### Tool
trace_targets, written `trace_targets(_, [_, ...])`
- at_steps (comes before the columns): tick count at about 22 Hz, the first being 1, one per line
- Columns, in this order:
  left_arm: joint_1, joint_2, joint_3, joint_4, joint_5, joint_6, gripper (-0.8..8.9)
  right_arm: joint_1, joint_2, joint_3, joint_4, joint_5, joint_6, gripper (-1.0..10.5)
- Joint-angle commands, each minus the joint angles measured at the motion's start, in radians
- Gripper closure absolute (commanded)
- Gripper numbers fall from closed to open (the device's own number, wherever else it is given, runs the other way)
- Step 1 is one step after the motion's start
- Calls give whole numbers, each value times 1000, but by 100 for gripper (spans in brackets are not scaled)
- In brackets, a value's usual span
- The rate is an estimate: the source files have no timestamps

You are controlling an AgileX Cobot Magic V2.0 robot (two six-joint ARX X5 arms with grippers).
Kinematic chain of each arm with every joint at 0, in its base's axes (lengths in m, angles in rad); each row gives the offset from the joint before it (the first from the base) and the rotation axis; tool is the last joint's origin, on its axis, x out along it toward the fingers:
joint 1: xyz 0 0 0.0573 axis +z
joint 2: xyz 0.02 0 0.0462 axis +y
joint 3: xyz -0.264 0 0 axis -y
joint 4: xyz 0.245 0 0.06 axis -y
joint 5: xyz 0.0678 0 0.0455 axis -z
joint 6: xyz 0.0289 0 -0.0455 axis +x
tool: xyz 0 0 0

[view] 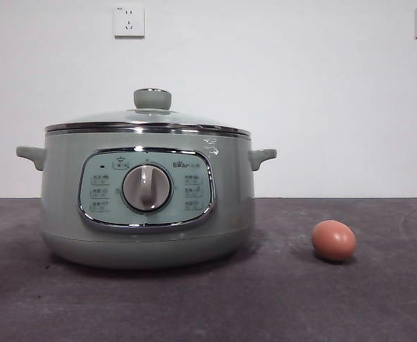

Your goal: Pick up the egg,open the lid,put the egg in the pot,close the lid

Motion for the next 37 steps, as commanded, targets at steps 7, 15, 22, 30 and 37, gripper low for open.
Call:
trace_targets(7, [1,0,2,7,0,-52,216,-1,2,3,5,0,37,348])
trace_targets(15, [1,0,3,7,0,-52,216,-1,23,3,20,3,55,348])
trace_targets(22, [1,0,3,24,0,-52,217,-1,117,3,116,4,99,350])
trace_targets(30, [1,0,3,42,0,-52,217,49,341,3,233,124,126,351])
trace_targets(37, [1,0,3,46,0,-52,217,171,557,3,380,273,170,351])
